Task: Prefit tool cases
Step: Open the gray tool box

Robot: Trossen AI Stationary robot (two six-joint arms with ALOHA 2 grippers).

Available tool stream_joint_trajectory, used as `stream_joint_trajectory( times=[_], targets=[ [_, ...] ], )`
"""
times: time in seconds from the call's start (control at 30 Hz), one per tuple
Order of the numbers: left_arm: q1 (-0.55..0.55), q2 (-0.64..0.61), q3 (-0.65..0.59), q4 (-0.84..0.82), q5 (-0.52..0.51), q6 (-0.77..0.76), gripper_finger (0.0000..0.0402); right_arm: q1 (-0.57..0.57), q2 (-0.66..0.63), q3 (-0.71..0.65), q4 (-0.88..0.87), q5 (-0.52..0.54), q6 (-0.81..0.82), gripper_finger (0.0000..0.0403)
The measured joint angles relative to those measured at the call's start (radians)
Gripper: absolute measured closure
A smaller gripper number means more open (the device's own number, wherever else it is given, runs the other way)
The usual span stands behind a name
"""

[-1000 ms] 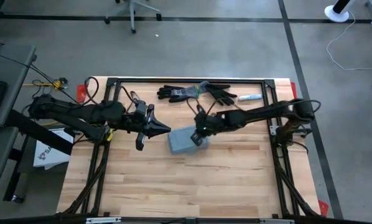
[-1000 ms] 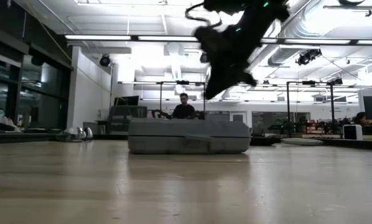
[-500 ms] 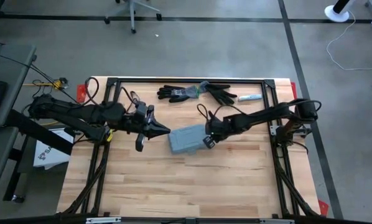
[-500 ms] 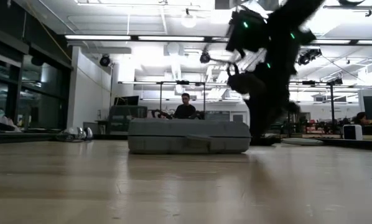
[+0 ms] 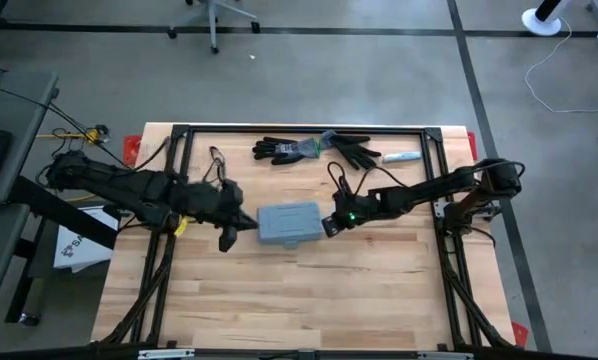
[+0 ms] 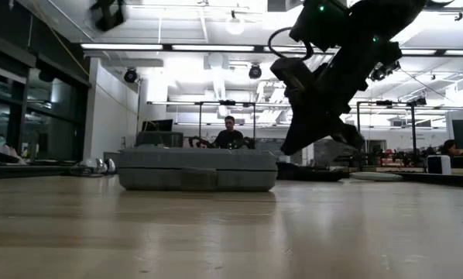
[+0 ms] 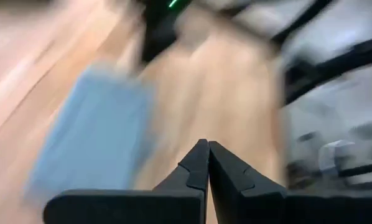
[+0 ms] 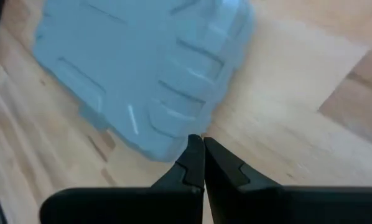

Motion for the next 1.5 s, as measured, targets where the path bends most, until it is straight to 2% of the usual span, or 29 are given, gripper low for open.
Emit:
stream_joint_trajectory(
  times=[0.1,0.17,0.4,0.67,0.77,0.87,1.2,1.5],
  targets=[
    [-0.007,-0.003,-0.068,-0.142,-0.027,-0.089,0.0401,0.0,0.0,0.0,-0.017,-0.001,-0.004,0.0403],
    [-0.007,-0.006,-0.142,-0.124,0.002,-0.14,0.0402,0.0,0.003,0.0,-0.014,-0.003,-0.005,0.0403],
    [0.004,0.031,-0.415,0.212,0.021,-0.309,0.0402,-0.006,0.005,0.0,-0.017,-0.012,-0.014,0.0403],
    [0.028,0.156,-0.549,0.42,0.047,-0.358,0.0402,-0.033,0.019,0.0,-0.009,-0.037,-0.02,0.0403],
    [0.044,0.219,-0.559,0.494,0.067,-0.367,0.0402,-0.042,0.018,0.0,-0.008,-0.045,-0.022,0.0403],
    [0.051,0.26,-0.559,0.55,0.046,-0.384,0.0402,-0.043,0.019,0.0,-0.009,-0.07,-0.022,0.0403],
    [0.064,0.303,-0.559,0.709,0.02,-0.399,0.0401,-0.029,0.057,0.0,0.037,-0.132,-0.011,0.0403],
    [0.064,0.301,-0.542,0.705,0.03,-0.407,0.0402,-0.028,0.063,-0.002,0.076,-0.14,0.004,0.0403]
  ],
)
